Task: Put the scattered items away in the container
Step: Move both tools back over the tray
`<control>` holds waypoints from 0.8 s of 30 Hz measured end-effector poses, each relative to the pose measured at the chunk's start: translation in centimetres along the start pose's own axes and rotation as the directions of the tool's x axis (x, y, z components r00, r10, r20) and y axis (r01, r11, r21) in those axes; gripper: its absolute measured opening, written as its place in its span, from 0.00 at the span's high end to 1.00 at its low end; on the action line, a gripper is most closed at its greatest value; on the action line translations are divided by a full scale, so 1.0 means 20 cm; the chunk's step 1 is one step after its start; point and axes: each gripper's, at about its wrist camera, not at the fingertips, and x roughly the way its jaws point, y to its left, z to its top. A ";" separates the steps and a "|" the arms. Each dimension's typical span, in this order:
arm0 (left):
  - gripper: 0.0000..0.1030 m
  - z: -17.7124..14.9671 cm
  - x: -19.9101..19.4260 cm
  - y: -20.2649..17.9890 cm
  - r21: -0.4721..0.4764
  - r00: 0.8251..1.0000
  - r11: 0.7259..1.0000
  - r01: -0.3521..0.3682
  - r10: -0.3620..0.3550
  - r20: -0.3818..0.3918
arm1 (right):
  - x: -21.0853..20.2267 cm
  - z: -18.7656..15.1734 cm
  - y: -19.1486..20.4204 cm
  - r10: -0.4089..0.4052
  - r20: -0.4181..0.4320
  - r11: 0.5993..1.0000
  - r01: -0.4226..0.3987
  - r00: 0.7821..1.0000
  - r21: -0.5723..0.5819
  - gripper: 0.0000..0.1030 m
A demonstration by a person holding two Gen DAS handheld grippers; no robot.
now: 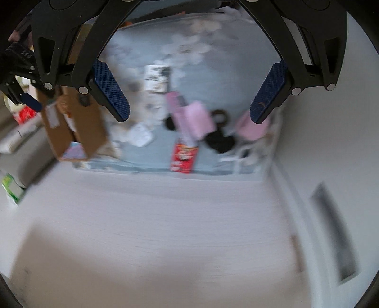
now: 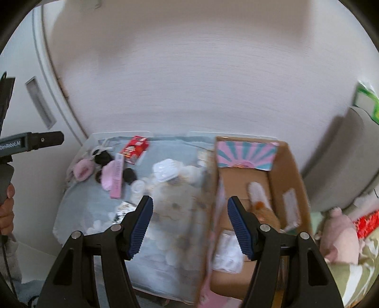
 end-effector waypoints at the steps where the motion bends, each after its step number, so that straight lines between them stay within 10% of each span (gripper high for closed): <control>1: 0.01 -0.01 0.00 0.07 -0.023 1.000 1.000 -0.019 0.019 -0.003 | 0.01 0.00 0.02 0.011 -0.003 1.000 -0.011 1.000 -0.009 0.40; 11: 0.01 -0.21 0.16 0.45 -0.199 0.991 0.976 -0.084 0.061 -0.120 | 0.22 -0.05 0.25 0.102 -0.129 0.988 -0.116 0.986 -0.102 0.40; 24: 0.01 -0.23 0.52 0.52 -0.096 0.974 0.981 -0.167 0.149 -0.168 | 0.60 -0.17 0.55 0.112 -0.326 0.967 -0.179 0.939 -0.183 0.40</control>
